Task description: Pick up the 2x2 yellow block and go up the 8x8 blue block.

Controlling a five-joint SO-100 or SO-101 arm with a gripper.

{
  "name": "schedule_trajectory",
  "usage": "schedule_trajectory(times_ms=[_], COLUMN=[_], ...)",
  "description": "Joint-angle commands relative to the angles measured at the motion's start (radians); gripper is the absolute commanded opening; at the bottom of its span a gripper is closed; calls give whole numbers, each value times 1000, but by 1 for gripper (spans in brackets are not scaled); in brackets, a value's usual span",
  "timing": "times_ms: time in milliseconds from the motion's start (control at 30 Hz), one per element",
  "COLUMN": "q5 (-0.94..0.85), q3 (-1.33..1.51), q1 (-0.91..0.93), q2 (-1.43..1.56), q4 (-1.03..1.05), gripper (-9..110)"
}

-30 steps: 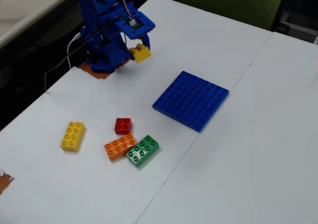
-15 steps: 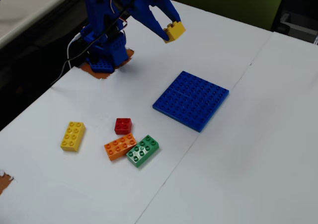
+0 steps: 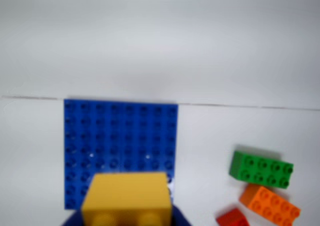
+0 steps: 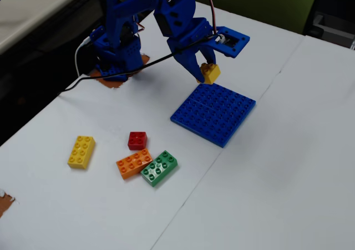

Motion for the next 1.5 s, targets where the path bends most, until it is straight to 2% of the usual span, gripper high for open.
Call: schedule_trajectory(times_ms=[0, 567, 867, 1467], q5=[-18, 69, 130, 161], q3=[-20, 6, 110, 54], q1=[-14, -114, -101, -61], q2=[-9, -77, -21, -31], q4=[-2, 20, 23, 21], gripper=[6, 6, 6, 6])
